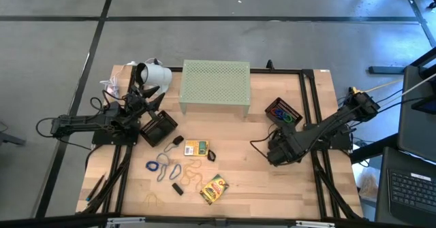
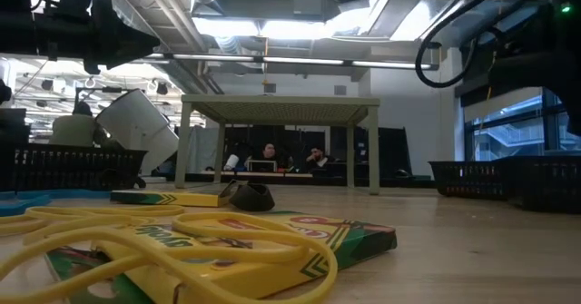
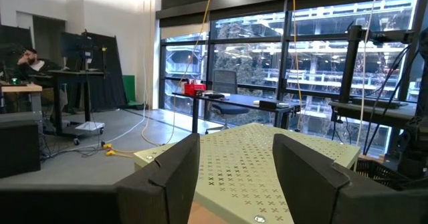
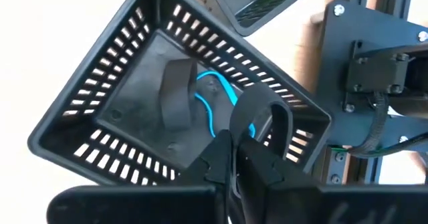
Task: Pick & Place Office Desk Supplies
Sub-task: Put the black rubber band into the bottom right black bin
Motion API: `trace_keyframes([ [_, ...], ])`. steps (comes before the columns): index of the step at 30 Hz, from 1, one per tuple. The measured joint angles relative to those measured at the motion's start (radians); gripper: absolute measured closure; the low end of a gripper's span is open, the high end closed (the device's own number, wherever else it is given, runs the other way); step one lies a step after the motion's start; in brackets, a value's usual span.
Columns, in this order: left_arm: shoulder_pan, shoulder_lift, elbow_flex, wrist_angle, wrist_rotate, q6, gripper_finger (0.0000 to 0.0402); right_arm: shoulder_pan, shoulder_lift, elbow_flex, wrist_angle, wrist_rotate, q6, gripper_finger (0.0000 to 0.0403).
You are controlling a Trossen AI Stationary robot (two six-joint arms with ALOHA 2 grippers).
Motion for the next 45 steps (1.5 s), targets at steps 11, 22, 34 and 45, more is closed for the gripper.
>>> trace_keyframes([
  [11,0.0,0.0,0.0,0.0,0.0,0.0,0.0217,0.0,0.0,0.0,0.002,0.003,-0.048,0.038],
  [22,0.0,0.0,0.0,0.0,0.0,0.0,0.0215,0.0,0.0,0.0,0.009,0.003,-0.048,0.0376],
  [34,0.0,0.0,0.0,0.0,0.0,0.0,0.0217,0.0,0.0,0.0,0.018,0.027,-0.055,0.0318],
  [45,0.0,0.0,0.0,0.0,0.0,0.0,0.0215,0.0,0.0,0.0,0.019,0.029,-0.043,0.0172],
])
